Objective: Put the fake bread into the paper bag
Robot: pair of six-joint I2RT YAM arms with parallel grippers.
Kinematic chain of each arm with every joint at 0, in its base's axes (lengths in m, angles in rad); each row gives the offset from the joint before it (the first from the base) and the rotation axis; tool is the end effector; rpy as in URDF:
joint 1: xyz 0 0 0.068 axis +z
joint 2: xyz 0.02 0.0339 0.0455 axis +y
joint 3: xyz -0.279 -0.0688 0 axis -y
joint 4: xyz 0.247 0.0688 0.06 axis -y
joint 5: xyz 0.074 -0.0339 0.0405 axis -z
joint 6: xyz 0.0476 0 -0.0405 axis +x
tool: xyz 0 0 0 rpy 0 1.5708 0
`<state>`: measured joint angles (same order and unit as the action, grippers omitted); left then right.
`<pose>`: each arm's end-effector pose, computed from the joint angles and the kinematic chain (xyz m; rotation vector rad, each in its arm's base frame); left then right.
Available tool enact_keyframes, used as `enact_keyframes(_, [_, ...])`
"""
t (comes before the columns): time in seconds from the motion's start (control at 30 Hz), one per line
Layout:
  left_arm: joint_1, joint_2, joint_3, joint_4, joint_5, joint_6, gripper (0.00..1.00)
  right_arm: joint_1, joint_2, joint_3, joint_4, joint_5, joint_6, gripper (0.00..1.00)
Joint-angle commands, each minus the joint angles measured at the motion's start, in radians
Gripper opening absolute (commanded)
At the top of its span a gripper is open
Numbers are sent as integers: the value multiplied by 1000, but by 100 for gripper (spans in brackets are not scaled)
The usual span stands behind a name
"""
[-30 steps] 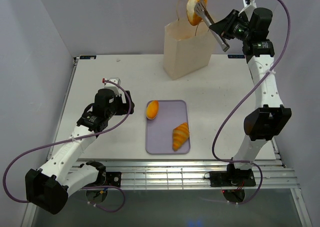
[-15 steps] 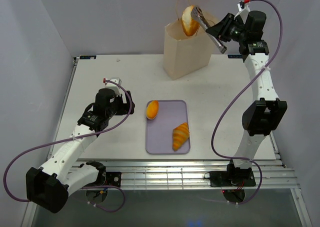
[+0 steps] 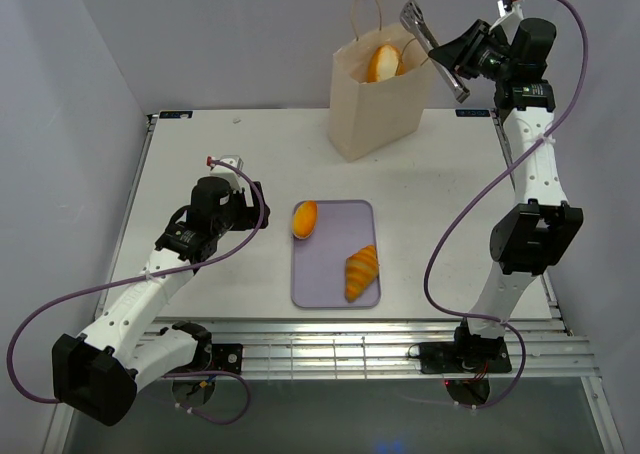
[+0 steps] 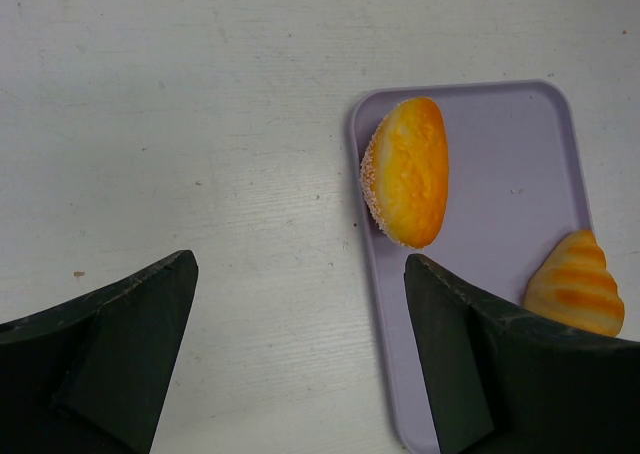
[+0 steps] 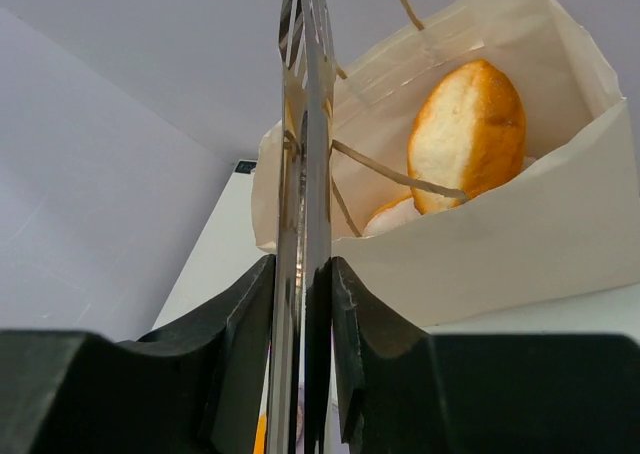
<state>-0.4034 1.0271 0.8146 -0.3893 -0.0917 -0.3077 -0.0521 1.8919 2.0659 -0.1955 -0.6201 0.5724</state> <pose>0.2131 -0.0862 0.2901 0.0518 2.1854 -0.3064 0.4545 0.0040 0.4777 0.0139 1.6619 0.8902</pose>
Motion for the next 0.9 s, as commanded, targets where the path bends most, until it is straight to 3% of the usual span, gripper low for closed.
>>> enact_keyframes(0.0, [-5,1,32,4,4,2,95,0,-51,49,76,-64,14,33])
enact_keyframes(0.2, [-5,-2,29,3,-9,2,95,0,-99,45,88,-116,9,33])
enact_keyframes(0.53, [-5,1,29,3,-34,5,95,0,-396,-283,157,-112,-42,33])
enact_keyframes(0.87, [-5,-18,29,-2,-66,-1,96,0,-838,-962,171,37,-137,34])
